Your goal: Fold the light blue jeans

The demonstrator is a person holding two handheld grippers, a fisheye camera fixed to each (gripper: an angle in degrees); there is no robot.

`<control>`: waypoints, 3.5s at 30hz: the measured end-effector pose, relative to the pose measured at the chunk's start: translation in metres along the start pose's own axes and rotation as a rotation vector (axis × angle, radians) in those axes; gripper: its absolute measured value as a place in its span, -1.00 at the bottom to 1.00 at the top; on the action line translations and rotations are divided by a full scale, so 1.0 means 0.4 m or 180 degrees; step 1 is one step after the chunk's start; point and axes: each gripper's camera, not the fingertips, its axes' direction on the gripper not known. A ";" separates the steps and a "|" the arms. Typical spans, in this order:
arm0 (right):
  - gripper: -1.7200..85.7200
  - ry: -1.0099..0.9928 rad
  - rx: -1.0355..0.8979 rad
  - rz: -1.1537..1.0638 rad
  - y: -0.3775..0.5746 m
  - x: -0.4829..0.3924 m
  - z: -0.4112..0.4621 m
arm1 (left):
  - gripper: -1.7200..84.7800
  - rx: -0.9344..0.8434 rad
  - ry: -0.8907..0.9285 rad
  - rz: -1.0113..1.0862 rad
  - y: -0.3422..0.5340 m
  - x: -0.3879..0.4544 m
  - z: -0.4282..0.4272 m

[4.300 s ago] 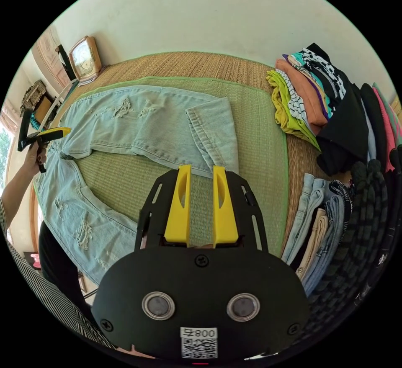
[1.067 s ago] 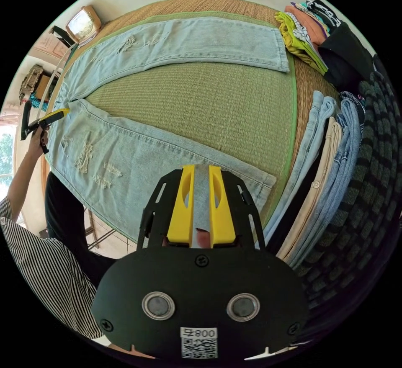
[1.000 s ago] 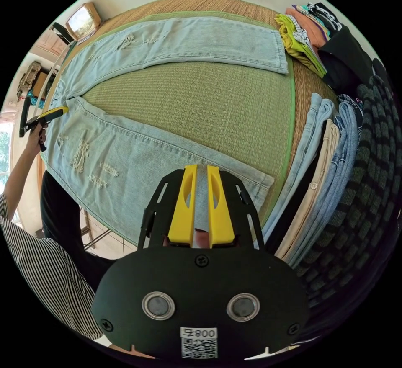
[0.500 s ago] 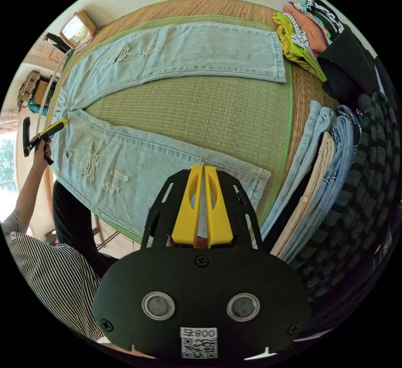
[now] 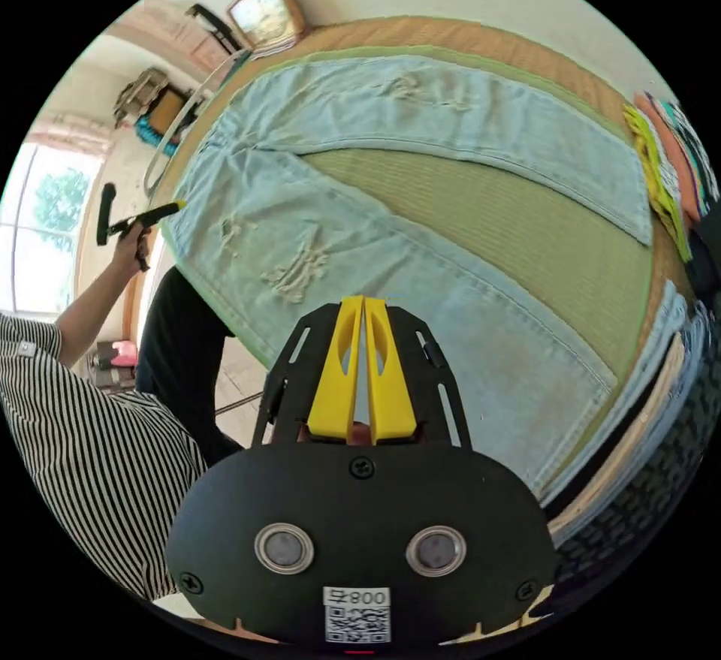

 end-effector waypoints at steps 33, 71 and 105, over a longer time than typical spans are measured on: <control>-0.96 0.0364 -0.0039 -0.1412 -0.642 -0.346 0.631 | -0.95 0.0403 0.0477 -0.0272 0.077 -0.385 0.157; -0.86 0.0821 0.0332 -0.2265 -1.007 -0.762 1.121 | -0.96 0.0882 0.0155 -0.0025 -0.091 -0.512 0.307; -0.95 0.0063 0.0047 -0.1825 -0.981 -0.542 1.038 | -0.96 0.0977 0.0515 -0.0188 -0.189 -0.588 0.312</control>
